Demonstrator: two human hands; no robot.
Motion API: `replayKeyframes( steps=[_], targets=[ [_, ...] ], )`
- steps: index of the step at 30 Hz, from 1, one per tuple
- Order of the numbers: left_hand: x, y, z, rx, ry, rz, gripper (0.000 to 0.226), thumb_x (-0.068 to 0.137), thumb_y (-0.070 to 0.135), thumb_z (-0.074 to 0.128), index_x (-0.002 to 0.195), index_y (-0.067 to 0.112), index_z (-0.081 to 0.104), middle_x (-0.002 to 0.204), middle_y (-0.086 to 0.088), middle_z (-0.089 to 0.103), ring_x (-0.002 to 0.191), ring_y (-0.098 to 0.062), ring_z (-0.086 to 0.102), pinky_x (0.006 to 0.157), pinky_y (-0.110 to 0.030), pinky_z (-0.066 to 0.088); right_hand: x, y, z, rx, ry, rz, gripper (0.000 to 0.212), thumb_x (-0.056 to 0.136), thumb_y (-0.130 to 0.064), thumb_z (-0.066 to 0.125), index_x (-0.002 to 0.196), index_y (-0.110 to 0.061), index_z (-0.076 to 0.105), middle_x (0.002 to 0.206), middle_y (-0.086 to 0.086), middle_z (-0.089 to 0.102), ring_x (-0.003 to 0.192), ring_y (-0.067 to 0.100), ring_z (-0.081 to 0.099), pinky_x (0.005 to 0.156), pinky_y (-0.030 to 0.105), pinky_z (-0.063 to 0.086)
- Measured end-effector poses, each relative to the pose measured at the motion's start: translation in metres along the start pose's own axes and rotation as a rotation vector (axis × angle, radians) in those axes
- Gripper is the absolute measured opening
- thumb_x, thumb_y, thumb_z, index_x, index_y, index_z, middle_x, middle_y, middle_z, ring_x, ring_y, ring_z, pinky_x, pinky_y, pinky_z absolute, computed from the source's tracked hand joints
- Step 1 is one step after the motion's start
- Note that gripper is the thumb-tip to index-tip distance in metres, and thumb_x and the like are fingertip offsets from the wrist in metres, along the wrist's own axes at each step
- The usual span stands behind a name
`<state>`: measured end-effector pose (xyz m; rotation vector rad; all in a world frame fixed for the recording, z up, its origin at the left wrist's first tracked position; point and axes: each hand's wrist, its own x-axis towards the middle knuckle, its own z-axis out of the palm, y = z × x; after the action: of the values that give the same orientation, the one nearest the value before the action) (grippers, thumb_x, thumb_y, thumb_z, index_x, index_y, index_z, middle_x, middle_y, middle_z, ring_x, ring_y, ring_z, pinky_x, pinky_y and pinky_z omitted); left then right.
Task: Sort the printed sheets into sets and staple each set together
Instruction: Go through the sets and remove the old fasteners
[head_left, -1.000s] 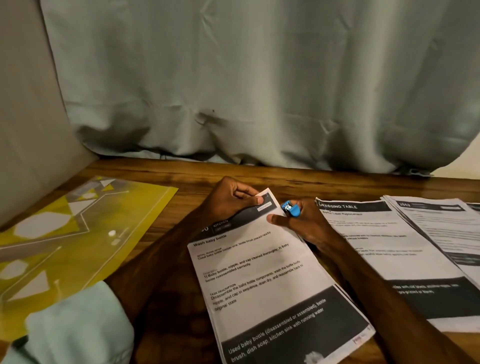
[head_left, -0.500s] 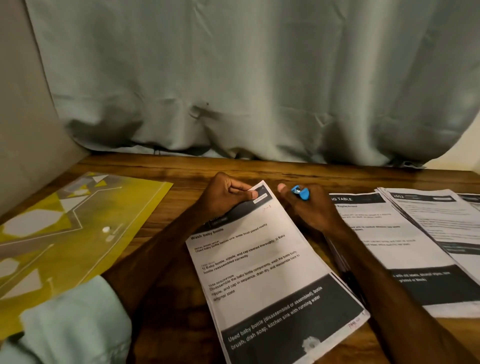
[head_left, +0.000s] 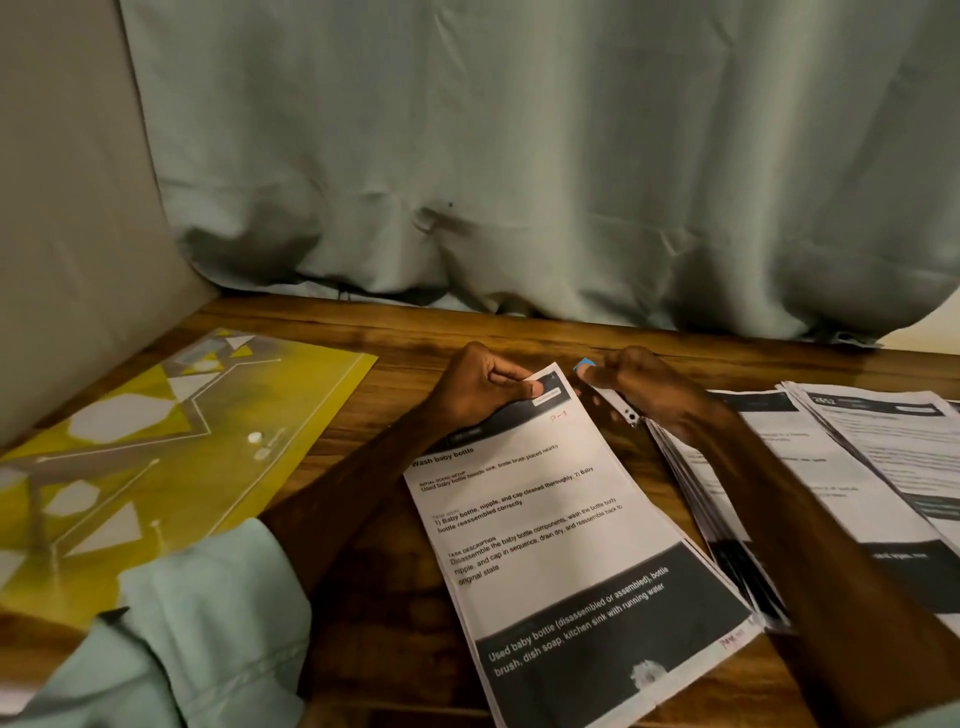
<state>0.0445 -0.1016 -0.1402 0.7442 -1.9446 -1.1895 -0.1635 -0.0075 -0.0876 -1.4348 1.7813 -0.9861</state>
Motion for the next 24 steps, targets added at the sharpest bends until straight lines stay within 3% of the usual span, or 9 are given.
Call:
replayKeyframes(
  steps=[3, 5, 10, 14, 19, 24],
  targets=[
    [0.001, -0.001, 0.0, 0.032, -0.004, -0.009, 0.018, 0.09, 0.014, 0.078, 0.104, 0.002, 0.08, 0.091, -0.008, 0.08, 0.079, -0.027, 0.078, 0.078, -0.043, 0.064, 0.003, 0.003, 0.002, 0.05, 0.035, -0.154, 0.021, 0.096, -0.029, 0.07, 0.11, -0.013, 0.071, 0.093, 0.014, 0.076, 0.073, 0.019, 0.068, 0.057, 0.026, 0.053],
    [0.002, 0.0, -0.001, 0.062, -0.004, -0.01, 0.018, 0.09, 0.015, 0.077, 0.104, 0.003, 0.079, 0.092, -0.007, 0.08, 0.079, -0.024, 0.078, 0.077, -0.041, 0.064, 0.005, 0.009, 0.004, 0.098, 0.081, -0.23, 0.019, 0.094, -0.022, 0.072, 0.111, -0.015, 0.071, 0.098, 0.011, 0.077, 0.083, 0.021, 0.073, 0.067, 0.03, 0.059],
    [0.003, 0.001, 0.001, 0.163, 0.018, 0.048, 0.015, 0.091, 0.016, 0.077, 0.102, 0.007, 0.081, 0.089, -0.003, 0.08, 0.074, -0.017, 0.077, 0.072, -0.035, 0.064, 0.011, 0.027, 0.007, -0.093, 0.117, -0.41, 0.04, 0.085, -0.025, 0.081, 0.124, -0.02, 0.072, 0.114, -0.008, 0.075, 0.105, 0.006, 0.07, 0.092, 0.025, 0.057],
    [0.002, 0.001, 0.001, 0.18, 0.052, 0.063, 0.014, 0.09, 0.015, 0.078, 0.101, 0.007, 0.081, 0.086, 0.002, 0.079, 0.071, -0.016, 0.076, 0.066, -0.03, 0.061, 0.005, 0.028, 0.005, -0.201, 0.141, -0.408, 0.047, 0.084, -0.03, 0.083, 0.129, -0.026, 0.07, 0.118, -0.015, 0.069, 0.104, -0.009, 0.063, 0.08, 0.004, 0.049],
    [-0.001, 0.003, 0.004, 0.213, 0.062, 0.116, 0.016, 0.09, 0.013, 0.077, 0.104, 0.006, 0.08, 0.093, -0.003, 0.079, 0.071, -0.005, 0.074, 0.063, -0.018, 0.054, -0.002, 0.028, 0.0, -0.264, 0.038, -0.395, 0.049, 0.084, -0.034, 0.081, 0.131, -0.025, 0.069, 0.123, -0.015, 0.068, 0.101, -0.015, 0.061, 0.075, 0.005, 0.048],
    [-0.001, 0.005, 0.003, 0.239, 0.055, 0.149, 0.017, 0.091, 0.015, 0.076, 0.106, 0.007, 0.08, 0.094, -0.005, 0.08, 0.076, -0.015, 0.076, 0.071, -0.034, 0.063, -0.005, 0.024, -0.002, -0.184, 0.073, -0.4, 0.05, 0.076, -0.033, 0.086, 0.123, -0.025, 0.073, 0.111, -0.016, 0.073, 0.096, -0.012, 0.066, 0.077, 0.008, 0.054]
  ],
)
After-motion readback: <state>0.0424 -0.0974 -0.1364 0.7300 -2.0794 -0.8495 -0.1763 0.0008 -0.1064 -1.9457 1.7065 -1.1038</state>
